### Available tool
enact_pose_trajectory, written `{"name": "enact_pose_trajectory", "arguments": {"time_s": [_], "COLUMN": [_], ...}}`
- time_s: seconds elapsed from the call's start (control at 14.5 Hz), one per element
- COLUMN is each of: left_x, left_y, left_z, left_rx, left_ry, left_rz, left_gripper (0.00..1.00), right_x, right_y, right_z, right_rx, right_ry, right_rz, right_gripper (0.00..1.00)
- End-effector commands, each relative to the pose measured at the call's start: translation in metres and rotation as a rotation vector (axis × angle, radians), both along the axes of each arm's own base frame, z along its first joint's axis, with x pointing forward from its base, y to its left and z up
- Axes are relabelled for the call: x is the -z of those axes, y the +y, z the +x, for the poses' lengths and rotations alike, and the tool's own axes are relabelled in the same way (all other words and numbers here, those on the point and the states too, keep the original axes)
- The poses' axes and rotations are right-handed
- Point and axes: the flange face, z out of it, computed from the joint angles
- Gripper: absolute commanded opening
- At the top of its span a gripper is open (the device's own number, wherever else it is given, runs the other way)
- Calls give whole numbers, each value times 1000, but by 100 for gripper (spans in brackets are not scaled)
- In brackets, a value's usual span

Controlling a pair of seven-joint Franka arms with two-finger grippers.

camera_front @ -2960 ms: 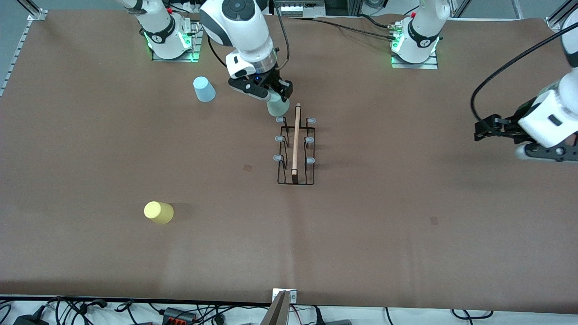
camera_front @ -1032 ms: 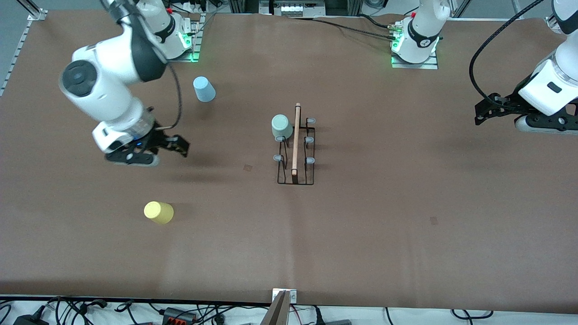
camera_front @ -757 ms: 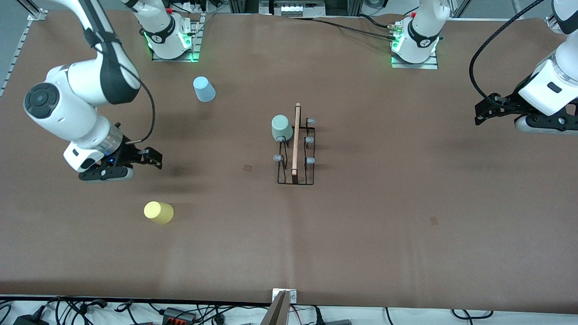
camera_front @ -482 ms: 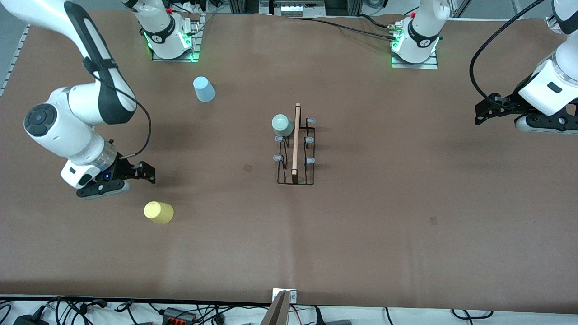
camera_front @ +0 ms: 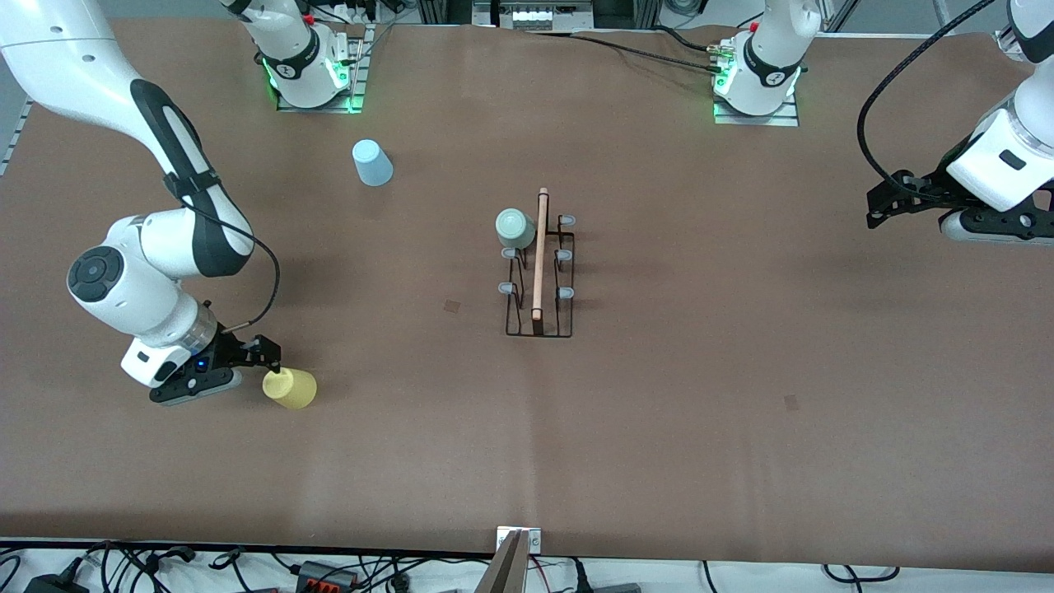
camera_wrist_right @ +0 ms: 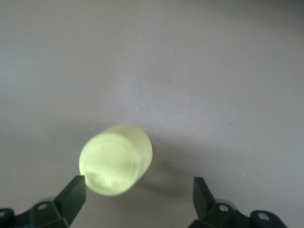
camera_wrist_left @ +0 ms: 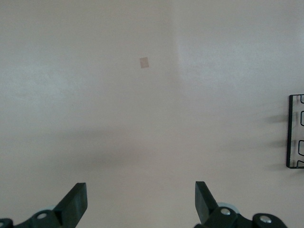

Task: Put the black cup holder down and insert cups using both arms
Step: 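Move the right gripper over to the yellow cup, then close the right gripper on the yellow cup and lift it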

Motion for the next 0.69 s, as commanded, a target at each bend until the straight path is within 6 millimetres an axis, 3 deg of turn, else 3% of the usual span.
{"name": "enact_pose_trajectory", "arguments": {"time_s": [0.0,0.21,0.41,0.62], "left_x": [-1,0,0,0], "left_y": [2,3,5,5], "left_z": [-3,-4,-3,-3], "left_rx": [20,16,12,12], "left_ry": [-6,2,2,3], "left_rz": [-4,-4,-4,-4], "left_gripper": [100,100,100,100], "right_x": [-2,5,26,30], "right_y": [14,20,30,32], "right_z": [15,16,15,14], "right_rx": [-9,-15,-25,-27], "right_ry": [-33,-28,-36,-31], "right_rz": [10,15,30,31], "right_gripper": [100,100,100,100]}}
